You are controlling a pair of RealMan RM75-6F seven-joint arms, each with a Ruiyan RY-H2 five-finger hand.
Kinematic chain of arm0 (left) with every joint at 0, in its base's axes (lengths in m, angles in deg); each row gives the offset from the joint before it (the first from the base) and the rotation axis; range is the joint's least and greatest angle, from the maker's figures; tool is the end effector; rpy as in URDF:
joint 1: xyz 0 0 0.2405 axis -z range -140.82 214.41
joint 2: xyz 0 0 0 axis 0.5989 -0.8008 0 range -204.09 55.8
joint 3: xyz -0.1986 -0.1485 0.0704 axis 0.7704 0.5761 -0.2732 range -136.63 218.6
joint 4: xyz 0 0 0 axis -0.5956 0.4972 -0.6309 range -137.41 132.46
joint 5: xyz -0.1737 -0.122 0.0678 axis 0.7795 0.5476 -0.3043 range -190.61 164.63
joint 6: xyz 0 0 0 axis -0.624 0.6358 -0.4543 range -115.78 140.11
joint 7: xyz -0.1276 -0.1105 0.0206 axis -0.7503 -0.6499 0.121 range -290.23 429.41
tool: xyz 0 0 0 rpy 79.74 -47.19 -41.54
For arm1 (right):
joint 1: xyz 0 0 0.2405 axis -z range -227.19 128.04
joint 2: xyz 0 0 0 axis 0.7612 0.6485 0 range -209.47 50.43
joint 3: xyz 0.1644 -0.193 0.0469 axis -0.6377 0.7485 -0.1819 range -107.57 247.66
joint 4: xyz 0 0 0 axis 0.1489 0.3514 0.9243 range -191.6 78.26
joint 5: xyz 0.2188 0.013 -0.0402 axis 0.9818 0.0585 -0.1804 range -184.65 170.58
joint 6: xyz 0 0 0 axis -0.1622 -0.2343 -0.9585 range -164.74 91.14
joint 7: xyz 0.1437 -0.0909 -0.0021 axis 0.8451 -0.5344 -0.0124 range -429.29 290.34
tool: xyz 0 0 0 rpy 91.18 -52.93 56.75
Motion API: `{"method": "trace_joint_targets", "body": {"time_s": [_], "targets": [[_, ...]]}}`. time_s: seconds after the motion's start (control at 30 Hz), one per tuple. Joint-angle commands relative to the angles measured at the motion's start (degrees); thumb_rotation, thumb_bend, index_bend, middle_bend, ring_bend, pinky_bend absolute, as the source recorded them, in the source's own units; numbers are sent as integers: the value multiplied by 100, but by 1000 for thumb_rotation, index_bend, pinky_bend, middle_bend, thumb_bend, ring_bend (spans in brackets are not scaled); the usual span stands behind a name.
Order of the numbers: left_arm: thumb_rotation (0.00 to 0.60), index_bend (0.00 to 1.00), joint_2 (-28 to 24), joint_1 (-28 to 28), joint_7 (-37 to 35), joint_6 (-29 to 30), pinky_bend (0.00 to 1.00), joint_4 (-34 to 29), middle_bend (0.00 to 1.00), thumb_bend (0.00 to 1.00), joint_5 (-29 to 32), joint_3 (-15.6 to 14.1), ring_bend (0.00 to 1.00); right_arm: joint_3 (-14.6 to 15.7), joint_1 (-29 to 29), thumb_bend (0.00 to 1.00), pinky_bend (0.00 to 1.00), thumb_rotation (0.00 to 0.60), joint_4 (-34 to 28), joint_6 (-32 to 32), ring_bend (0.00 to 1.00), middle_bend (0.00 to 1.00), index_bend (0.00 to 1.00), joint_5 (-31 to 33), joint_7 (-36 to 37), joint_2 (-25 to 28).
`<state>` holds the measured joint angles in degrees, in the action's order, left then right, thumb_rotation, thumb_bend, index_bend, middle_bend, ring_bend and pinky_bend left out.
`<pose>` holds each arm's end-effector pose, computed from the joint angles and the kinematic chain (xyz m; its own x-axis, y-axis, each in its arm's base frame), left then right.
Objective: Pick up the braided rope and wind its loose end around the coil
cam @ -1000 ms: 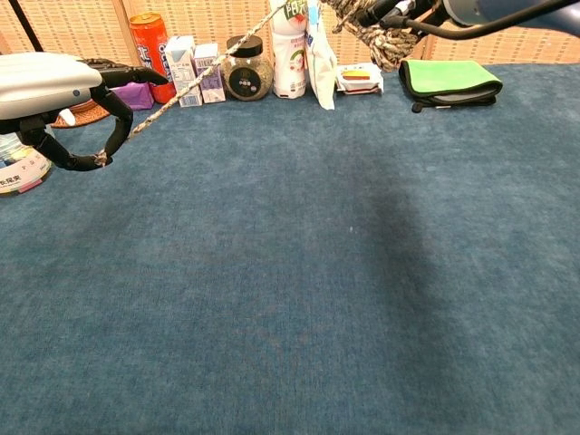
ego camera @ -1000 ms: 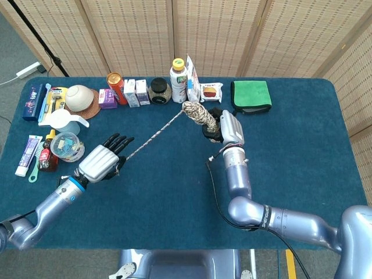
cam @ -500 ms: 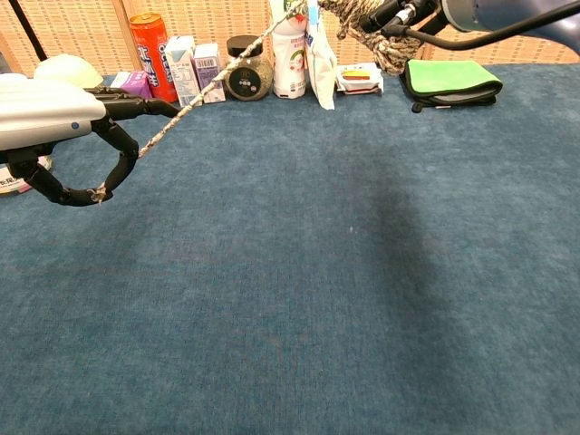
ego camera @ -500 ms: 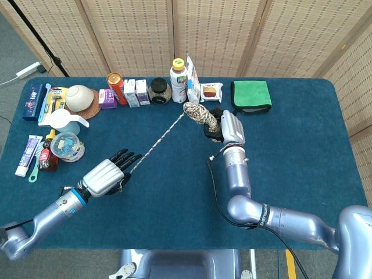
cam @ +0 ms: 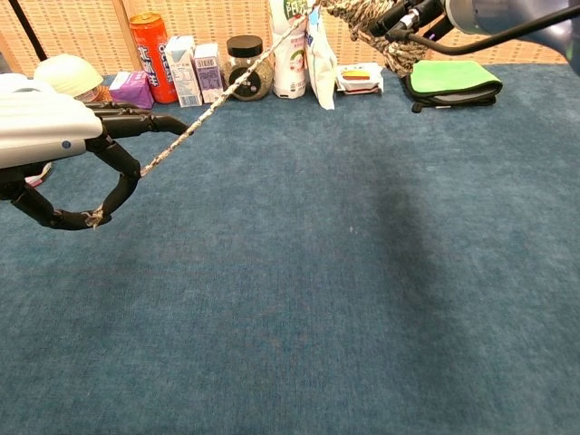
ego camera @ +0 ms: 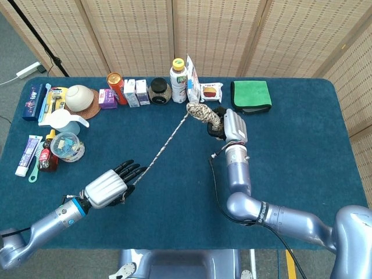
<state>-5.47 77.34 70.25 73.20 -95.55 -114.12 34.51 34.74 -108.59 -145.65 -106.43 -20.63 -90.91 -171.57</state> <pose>-0.1663 0.2882 0.0219 0.6374 0.2035 0.7431 0.5858 -0.7545 -0.2959 -0.0465 -0.4504 0.0195 -0.2602 -0.1329 0.9564 -0.9537 0.1898 -0.2331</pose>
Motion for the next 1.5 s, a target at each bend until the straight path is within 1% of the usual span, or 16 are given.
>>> {"method": "trace_joint_targets", "body": {"time_s": [0.03, 0.4, 0.7, 0.97, 1.13, 1.33, 1.5], "targets": [[600, 820, -65, -4, -16, 29, 0, -128, 0, 370, -114, -55, 0, 15, 2, 879, 657, 600, 30, 17, 452, 639, 661, -12, -14, -33], [600, 820, -315, 17, -392, 220, 0, -579, 0, 370, -325, -28, 0, 73, 3, 879, 657, 600, 157, 3, 452, 639, 661, -112, -129, -136], [600, 820, -524, 102, -636, 198, 0, -1087, 0, 369, -423, 4, 0, 98, -6, 878, 657, 600, 231, 13, 452, 639, 662, -146, -183, -247], [600, 820, -473, 262, -1110, 120, 0, -1697, 0, 368, -147, 298, 0, 332, -31, 879, 657, 600, 283, -19, 452, 639, 662, -327, -388, -396], [600, 820, -343, 368, -1168, 14, 0, -1926, 0, 368, 114, 534, 0, 382, -59, 879, 657, 600, 276, -52, 452, 640, 662, -417, -442, -495], [600, 820, 57, 517, -1089, -171, 0, -2159, 0, 369, 833, 988, 0, 447, -116, 879, 657, 600, 159, -132, 452, 640, 663, -574, -555, -602], [600, 820, 419, 595, -912, -191, 0, -2143, 0, 369, 1338, 1308, 0, 501, -106, 879, 657, 600, 61, -163, 452, 640, 662, -656, -627, -638]]}}
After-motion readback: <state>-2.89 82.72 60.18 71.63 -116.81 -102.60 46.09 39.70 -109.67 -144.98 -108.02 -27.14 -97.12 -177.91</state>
